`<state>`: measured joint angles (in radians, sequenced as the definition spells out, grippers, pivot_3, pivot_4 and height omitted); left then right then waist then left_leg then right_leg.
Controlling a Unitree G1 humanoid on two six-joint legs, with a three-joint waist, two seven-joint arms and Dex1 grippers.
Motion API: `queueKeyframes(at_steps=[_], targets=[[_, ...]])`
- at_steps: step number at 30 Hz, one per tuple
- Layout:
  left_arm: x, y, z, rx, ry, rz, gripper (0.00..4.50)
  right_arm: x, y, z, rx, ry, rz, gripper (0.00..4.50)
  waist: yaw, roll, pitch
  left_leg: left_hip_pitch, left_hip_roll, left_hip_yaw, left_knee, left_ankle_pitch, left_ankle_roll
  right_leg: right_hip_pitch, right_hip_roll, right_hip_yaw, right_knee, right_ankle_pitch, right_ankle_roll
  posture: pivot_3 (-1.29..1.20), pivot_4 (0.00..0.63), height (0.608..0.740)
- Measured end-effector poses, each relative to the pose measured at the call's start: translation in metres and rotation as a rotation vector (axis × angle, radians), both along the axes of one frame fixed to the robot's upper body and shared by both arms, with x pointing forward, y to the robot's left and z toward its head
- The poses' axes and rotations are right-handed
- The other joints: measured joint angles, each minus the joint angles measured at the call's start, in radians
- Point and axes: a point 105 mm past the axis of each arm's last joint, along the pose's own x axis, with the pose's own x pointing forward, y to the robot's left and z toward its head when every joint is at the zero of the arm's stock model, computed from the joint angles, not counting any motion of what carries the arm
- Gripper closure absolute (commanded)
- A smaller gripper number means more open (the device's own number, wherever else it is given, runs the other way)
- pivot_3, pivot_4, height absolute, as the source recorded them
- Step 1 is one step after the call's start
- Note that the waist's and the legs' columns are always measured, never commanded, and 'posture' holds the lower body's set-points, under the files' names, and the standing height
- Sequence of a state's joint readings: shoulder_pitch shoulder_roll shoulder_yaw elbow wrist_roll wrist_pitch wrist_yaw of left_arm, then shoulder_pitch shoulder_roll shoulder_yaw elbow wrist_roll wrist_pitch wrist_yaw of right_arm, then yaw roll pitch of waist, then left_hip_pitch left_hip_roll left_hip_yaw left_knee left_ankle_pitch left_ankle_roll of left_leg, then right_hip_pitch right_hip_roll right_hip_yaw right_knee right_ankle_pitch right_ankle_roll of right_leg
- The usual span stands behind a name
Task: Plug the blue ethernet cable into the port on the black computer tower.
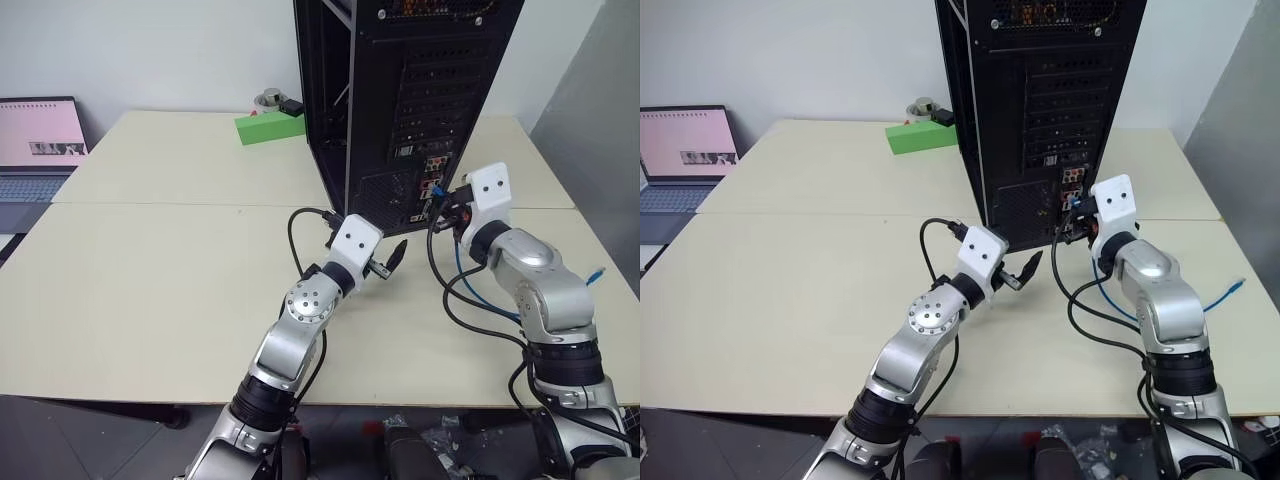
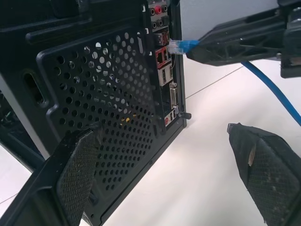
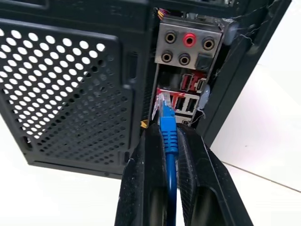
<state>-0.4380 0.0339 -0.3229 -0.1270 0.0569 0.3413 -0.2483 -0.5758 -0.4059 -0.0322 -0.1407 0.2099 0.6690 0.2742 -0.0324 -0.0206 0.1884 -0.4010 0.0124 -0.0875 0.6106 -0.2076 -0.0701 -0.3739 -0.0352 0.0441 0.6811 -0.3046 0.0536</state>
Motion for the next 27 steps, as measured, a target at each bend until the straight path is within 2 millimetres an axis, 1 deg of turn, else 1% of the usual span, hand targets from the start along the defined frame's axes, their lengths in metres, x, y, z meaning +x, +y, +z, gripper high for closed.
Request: queueKeyframes(at_steps=[8, 13, 16, 27], targets=[[0.000, -0.001, 0.000, 0.001, -0.001, 0.002, 0.00, 0.007, 0.005, -0.002, -0.009, 0.009, 0.009, 4.46, 0.000, 0.000, 0.000, 0.000, 0.000, 0.000, 0.000, 0.000, 0.000, 0.000, 0.000, 0.000, 0.000, 0.000, 0.000, 0.00, 0.150, 0.740], [0.000, -0.001, 0.000, 0.001, -0.001, 0.001, 0.00, 0.012, 0.003, -0.006, -0.010, 0.025, 0.002, 4.46, 0.000, 0.000, 0.000, 0.000, 0.000, 0.000, 0.000, 0.000, 0.000, 0.000, 0.000, 0.000, 0.000, 0.000, 0.000, 0.00, 0.150, 0.740], [0.000, -0.001, 0.000, 0.000, -0.001, 0.001, 0.00, 0.014, 0.004, -0.004, -0.009, 0.022, 0.007, 4.46, 0.000, 0.000, 0.000, 0.000, 0.000, 0.000, 0.000, 0.000, 0.000, 0.000, 0.000, 0.000, 0.000, 0.000, 0.000, 0.00, 0.150, 0.740], [0.000, -0.001, 0.000, 0.000, 0.000, 0.001, 0.00, 0.016, 0.004, -0.004, -0.002, 0.027, 0.014, 4.46, -0.002, 0.000, 0.000, 0.000, 0.000, 0.000, 0.000, 0.000, 0.000, 0.000, 0.000, 0.000, 0.000, 0.000, 0.000, 0.00, 0.150, 0.740]])
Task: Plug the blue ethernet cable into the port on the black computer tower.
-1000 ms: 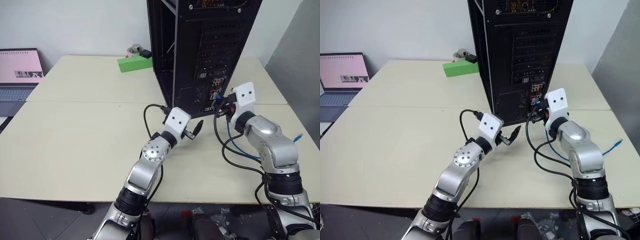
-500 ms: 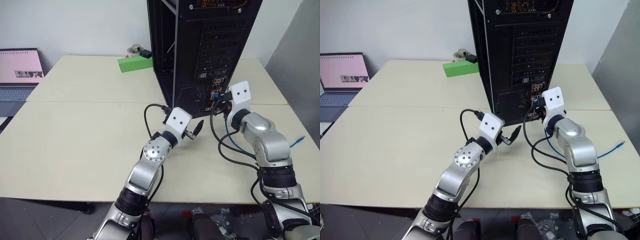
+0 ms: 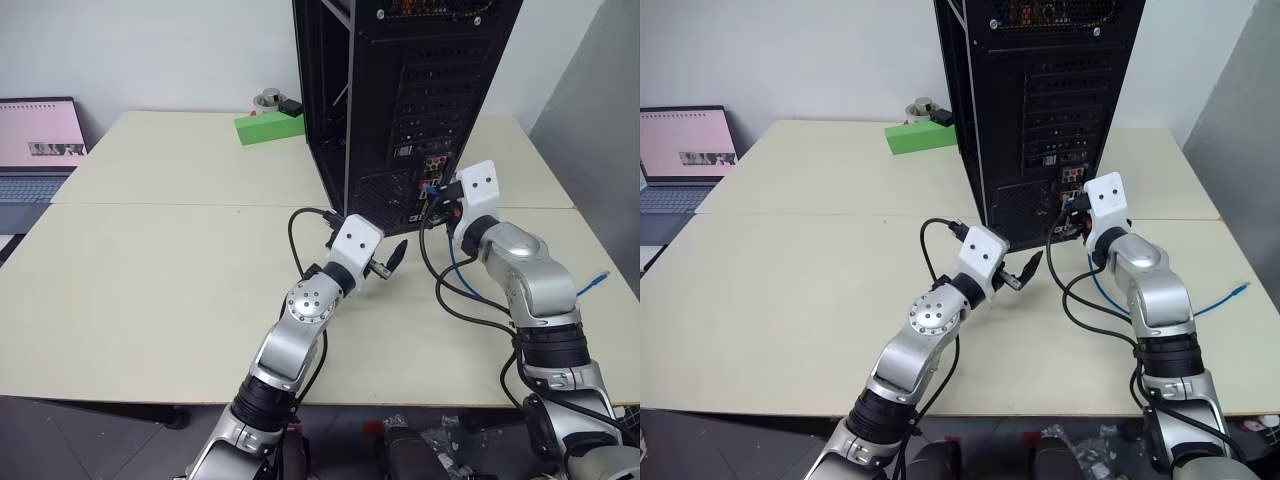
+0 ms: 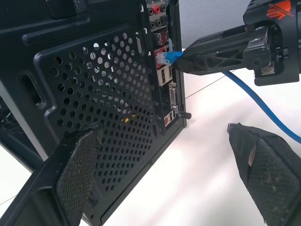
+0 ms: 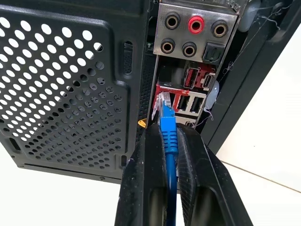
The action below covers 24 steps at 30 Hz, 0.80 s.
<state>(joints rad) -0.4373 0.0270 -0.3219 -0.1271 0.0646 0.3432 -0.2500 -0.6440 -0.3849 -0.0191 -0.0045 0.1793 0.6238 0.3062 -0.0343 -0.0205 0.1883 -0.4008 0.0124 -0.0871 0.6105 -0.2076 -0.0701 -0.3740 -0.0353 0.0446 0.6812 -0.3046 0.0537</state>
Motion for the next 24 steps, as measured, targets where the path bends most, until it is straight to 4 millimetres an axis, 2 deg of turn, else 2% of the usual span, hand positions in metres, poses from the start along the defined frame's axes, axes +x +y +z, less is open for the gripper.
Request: queueKeyframes(at_steps=[14, 24], targets=[[0.000, 0.000, 0.000, -0.003, 0.000, 0.002, 0.00, 0.006, -0.004, 0.003, 0.079, 0.054, -0.011, 4.47, 0.000, 0.000, 0.000, 0.000, 0.000, 0.000, 0.000, 0.000, 0.000, 0.000, 0.000, 0.000, 0.000, 0.000, 0.000, 0.00, 0.150, 0.740], [0.000, 0.000, -0.001, -0.003, 0.004, 0.002, 0.00, 0.011, 0.006, 0.010, 0.078, 0.109, 0.011, 4.47, -0.015, 0.000, 0.000, 0.000, 0.000, 0.001, 0.000, 0.000, 0.000, -0.001, 0.000, 0.001, 0.001, 0.000, 0.000, 0.00, 0.150, 0.740]])
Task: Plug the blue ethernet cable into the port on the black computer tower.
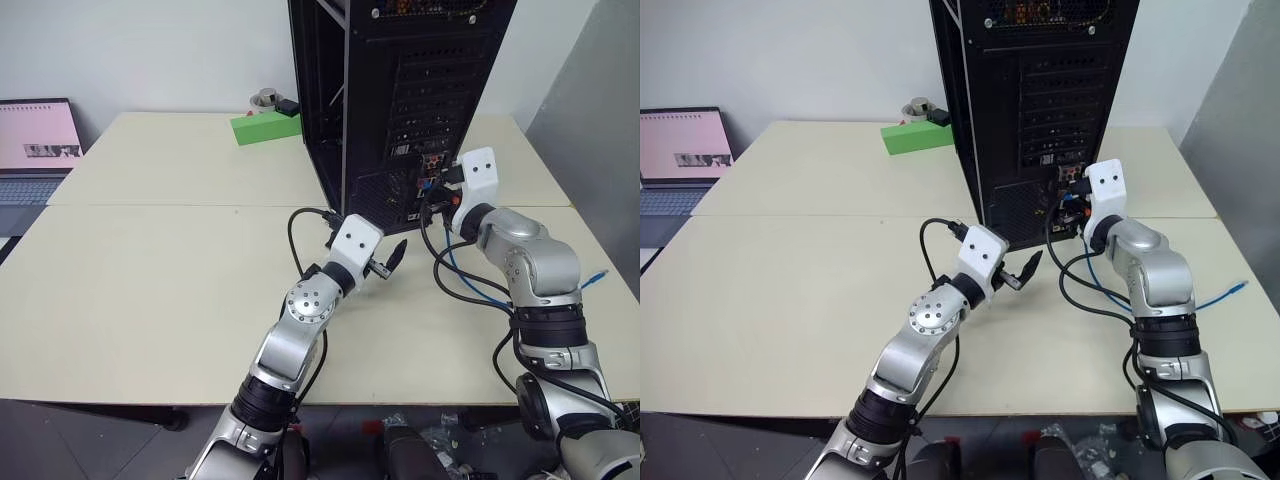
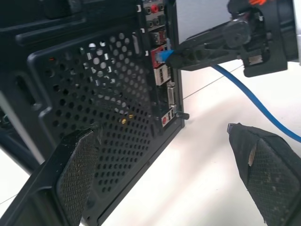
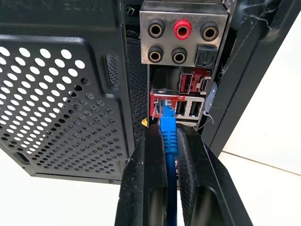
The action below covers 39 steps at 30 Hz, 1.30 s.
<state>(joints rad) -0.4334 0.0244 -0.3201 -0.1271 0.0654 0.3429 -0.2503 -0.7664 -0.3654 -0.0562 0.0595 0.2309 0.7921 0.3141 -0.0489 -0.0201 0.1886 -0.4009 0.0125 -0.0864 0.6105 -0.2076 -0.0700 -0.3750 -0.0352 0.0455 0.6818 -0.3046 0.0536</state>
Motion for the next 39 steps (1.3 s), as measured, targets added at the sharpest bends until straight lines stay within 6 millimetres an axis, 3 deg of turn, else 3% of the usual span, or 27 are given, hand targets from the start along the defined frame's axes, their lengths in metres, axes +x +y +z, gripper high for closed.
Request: queueKeyframes(at_steps=[29, 39], targets=[[-0.002, -0.003, -0.002, 0.010, 0.000, -0.004, 0.00, 0.014, 0.016, 0.006, 0.015, 0.062, 0.057, 4.47, -0.036, 0.000, 0.000, 0.001, 0.000, 0.002, 0.000, 0.000, 0.000, -0.001, 0.001, 0.003, 0.001, 0.001, 0.001, 0.00, 0.150, 0.740], [-0.002, -0.004, -0.003, 0.010, 0.000, -0.004, 0.00, 0.014, 0.024, 0.007, -0.169, -0.003, 0.112, 4.47, -0.040, 0.000, 0.000, 0.001, 0.001, 0.004, 0.000, 0.000, 0.000, -0.004, 0.002, 0.007, 0.001, 0.001, 0.001, 0.00, 0.150, 0.740]])
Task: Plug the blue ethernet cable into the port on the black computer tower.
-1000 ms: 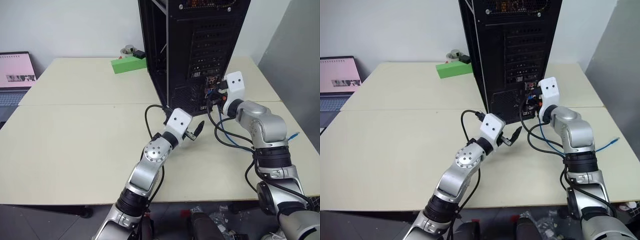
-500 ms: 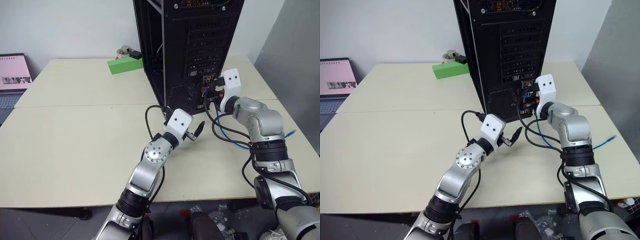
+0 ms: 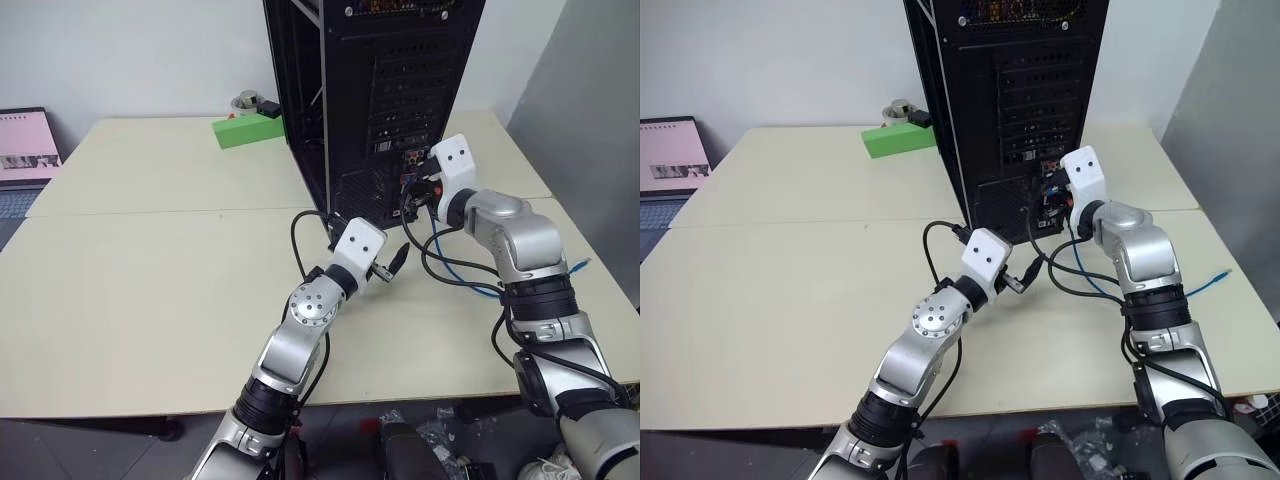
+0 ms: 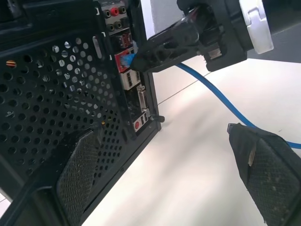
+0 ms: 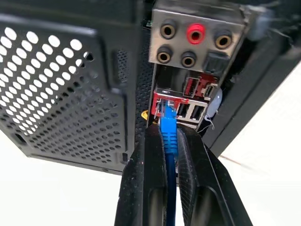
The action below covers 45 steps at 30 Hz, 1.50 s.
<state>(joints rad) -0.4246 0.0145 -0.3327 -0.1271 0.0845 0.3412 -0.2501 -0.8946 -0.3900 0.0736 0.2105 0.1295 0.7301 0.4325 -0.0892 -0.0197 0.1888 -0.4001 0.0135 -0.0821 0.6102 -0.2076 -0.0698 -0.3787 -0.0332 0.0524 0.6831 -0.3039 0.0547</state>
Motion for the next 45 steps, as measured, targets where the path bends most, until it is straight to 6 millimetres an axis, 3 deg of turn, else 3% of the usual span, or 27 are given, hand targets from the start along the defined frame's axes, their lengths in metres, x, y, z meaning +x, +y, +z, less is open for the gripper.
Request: queueKeyframes(at_steps=[8, 20, 22, 27, 33, 37, 39, 41, 45], targets=[[0.000, 0.000, -0.001, 0.002, 0.001, 0.000, 0.00, 0.004, 0.009, 0.001, 0.070, 0.008, -0.013, 4.47, -0.003, 0.000, 0.000, 0.000, 0.002, 0.002, 0.000, 0.000, 0.000, -0.007, 0.008, 0.014, 0.001, 0.004, 0.000, 0.00, 0.150, 0.740], [-0.001, 0.000, -0.002, 0.001, 0.004, 0.003, 0.00, 0.012, 0.008, 0.004, 0.180, 0.055, -0.068, 4.47, -0.001, 0.000, 0.000, -0.001, 0.003, 0.004, 0.000, 0.000, 0.000, -0.009, 0.010, 0.017, 0.001, 0.006, 0.000, 0.00, 0.150, 0.740], [-0.001, 0.000, -0.002, 0.000, 0.005, 0.005, 0.00, 0.011, 0.006, 0.004, 0.171, 0.056, -0.059, 3.76, -0.001, 0.000, 0.000, -0.001, 0.003, 0.004, 0.000, 0.000, 0.000, -0.009, 0.010, 0.017, 0.000, 0.006, 0.000, 0.00, 0.150, 0.740], [0.001, 0.004, -0.003, 0.002, 0.007, 0.019, 0.00, 0.002, 0.000, 0.028, 0.113, -0.045, 0.003, 2.86, 0.013, 0.000, 0.000, -0.002, 0.003, 0.003, 0.000, 0.000, 0.000, -0.009, 0.009, 0.015, -0.002, 0.006, 0.000, 0.00, 0.150, 0.740], [0.006, 0.029, -0.004, 0.039, 0.016, 0.050, 0.00, -0.015, -0.021, 0.010, 0.069, 0.002, 0.032, 1.62, 0.028, 0.000, 0.000, -0.002, 0.002, 0.003, 0.000, 0.000, 0.000, -0.008, 0.008, 0.015, -0.002, 0.006, 0.000, 0.00, 0.150, 0.740], [0.002, 0.044, -0.003, 0.085, 0.039, 0.014, 0.00, -0.033, -0.028, 0.011, 0.053, 0.003, 0.077, 0.72, 0.034, 0.000, 0.000, -0.003, 0.002, 0.002, -0.001, 0.000, 0.000, -0.009, 0.008, 0.014, -0.002, 0.006, 0.000, 0.00, 0.150, 0.740], [0.000, 0.064, -0.001, 0.137, 0.038, 0.006, 0.00, -0.044, -0.040, 0.007, 0.041, 0.016, 0.085, 0.37, 0.036, 0.000, 0.000, -0.004, 0.002, 0.002, -0.001, 0.000, 0.000, -0.009, 0.008, 0.013, -0.002, 0.006, 0.000, 0.00, 0.150, 0.740], [0.001, 0.085, 0.003, 0.158, 0.049, 0.021, 0.00, -0.052, -0.055, 0.003, 0.029, 0.030, 0.071, 0.05, 0.037, 0.000, 0.000, -0.004, 0.002, 0.002, 0.000, 0.000, 0.000, -0.008, 0.008, 0.013, -0.002, 0.006, 0.000, 0.00, 0.150, 0.740], [-0.005, 0.112, 0.013, 0.181, 0.069, -0.038, 0.00, -0.074, -0.067, 0.005, 0.016, -0.013, 0.171, 0.05, 0.038, 0.000, 0.000, -0.004, 0.003, 0.002, 0.000, 0.000, 0.000, -0.008, 0.008, 0.012, -0.003, 0.006, 0.000, 0.00, 0.150, 0.740]])
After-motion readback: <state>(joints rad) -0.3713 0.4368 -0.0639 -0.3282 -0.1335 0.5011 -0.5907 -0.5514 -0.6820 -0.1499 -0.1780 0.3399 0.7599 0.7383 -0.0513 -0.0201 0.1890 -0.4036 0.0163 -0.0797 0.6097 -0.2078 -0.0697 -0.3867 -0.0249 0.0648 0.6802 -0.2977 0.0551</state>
